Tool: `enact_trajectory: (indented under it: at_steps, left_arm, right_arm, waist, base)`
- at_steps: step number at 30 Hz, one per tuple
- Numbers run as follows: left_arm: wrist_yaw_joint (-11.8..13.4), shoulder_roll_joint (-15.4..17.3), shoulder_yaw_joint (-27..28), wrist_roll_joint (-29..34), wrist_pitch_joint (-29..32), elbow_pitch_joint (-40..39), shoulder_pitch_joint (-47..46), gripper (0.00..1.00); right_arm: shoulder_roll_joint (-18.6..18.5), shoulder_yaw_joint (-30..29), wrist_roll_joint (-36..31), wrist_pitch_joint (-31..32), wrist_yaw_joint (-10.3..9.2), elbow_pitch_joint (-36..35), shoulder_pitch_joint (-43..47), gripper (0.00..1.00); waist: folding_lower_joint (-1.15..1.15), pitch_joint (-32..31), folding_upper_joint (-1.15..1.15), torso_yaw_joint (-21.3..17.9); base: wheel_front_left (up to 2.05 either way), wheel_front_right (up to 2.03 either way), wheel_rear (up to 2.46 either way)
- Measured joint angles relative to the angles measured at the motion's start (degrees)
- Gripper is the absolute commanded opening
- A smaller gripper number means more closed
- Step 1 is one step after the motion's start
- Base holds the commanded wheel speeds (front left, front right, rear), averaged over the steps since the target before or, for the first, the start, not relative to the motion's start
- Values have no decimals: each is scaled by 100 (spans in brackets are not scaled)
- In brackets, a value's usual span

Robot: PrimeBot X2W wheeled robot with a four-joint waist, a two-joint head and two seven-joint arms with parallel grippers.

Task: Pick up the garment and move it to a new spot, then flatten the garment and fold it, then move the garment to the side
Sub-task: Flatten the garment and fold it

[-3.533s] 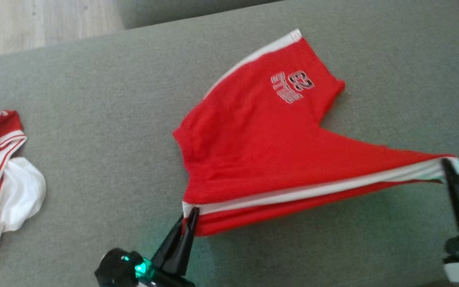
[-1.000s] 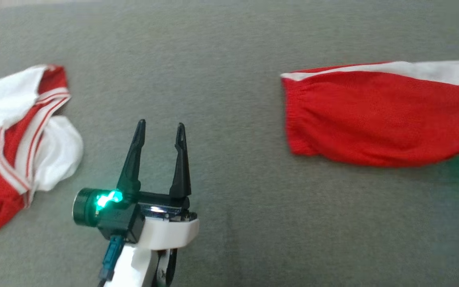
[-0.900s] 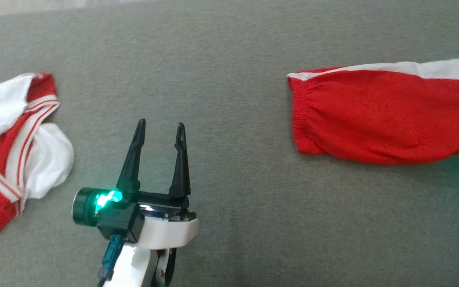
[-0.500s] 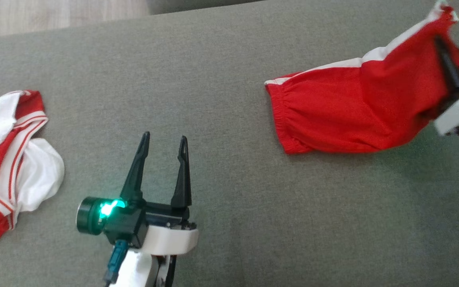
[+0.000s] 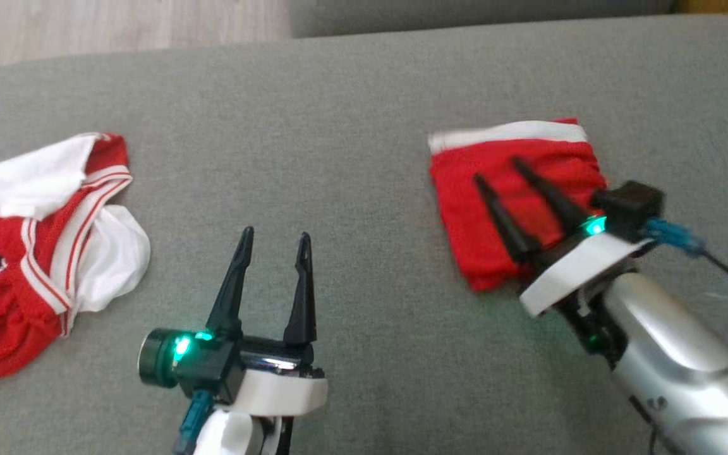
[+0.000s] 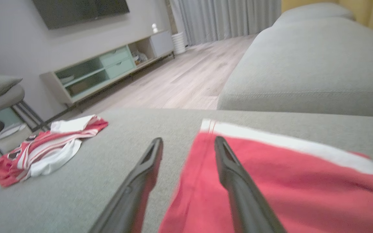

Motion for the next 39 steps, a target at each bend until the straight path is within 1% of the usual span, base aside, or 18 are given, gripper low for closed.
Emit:
enact_trajectory:
  at_steps: [1, 4, 7, 9, 11, 13, 15, 17, 23, 25, 27, 39]
  left_arm:
    - [74, -1, -3, -54, 0, -22, 50, 100]
    - [110, 1, 24, -68, 0, -69, 230, 100]
    - [171, 1, 110, -68, 0, -143, 394, 100]
    - [191, 2, 225, -69, 0, -189, 493, 100]
    - [192, 4, 327, -68, 0, -231, 616, 100]
    - [192, 5, 422, -67, 0, -230, 792, 100]
    - [196, 10, 524, -59, 0, -213, 1024, 100]
    - [197, 15, 621, -58, 0, -208, 1276, 100]
    - [292, 20, 848, -41, 0, -108, 1716, 100]
    - [349, 21, 938, -23, 0, -37, 1812, 100]
    - [348, 25, 973, 37, 1, 41, 1898, 100]
    - [287, 25, 1056, 49, 1, 163, 1947, 100]
  right_arm:
    - [82, -449, -146, -136, 0, -18, 169, 100]
    - [46, -1241, -664, -215, 0, -192, 298, 100]
    - [31, -2180, -1337, -222, 0, -579, 691, 100]
    - [155, -2828, -1578, -223, 0, -851, 1167, 100]
    - [323, -3230, -1797, -223, 0, -1095, 1731, 100]
    - [569, -3509, -1878, -223, 0, -1336, 2301, 100]
    - [734, -3564, -1980, -223, 0, -1580, 2780, 100]
    - [827, -3579, -2135, -223, 0, -1673, 3123, 100]
    - [962, -3461, -2499, -223, 0, -1686, 3682, 100]
    - [988, -3386, -2669, -223, 0, -1653, 3762, 100]
    - [1029, -3371, -2766, -223, 0, -1607, 3790, 100]
    - [1078, -3352, -2829, -223, 0, -1411, 3785, 100]
  waist:
    - [0, -87, 0, 45]
    - [0, -226, 0, 66]
    - [0, -380, 0, 55]
    - [0, -505, 0, 39]
    - [-1, -651, 0, 19]
    - [-1, -816, 0, -4]
    - [-1, -991, 0, -28]
    - [-2, -1150, 0, -62]
    - [-1, -1518, 0, -174]
    - [-2, -1592, 0, -210]
    - [-1, -1635, 0, -243]
    - [0, -1663, 0, -248]
  base:
    - [0, 0, 0]
    - [0, 0, 0]
    - [0, 0, 0]
    - [0, 0, 0]
    - [0, 0, 0]
    - [0, 0, 0]
    - [0, 0, 0]
    - [0, 0, 0]
    - [0, 0, 0]
    - [0, 0, 0]
    - [0, 0, 0]
    - [0, 0, 0]
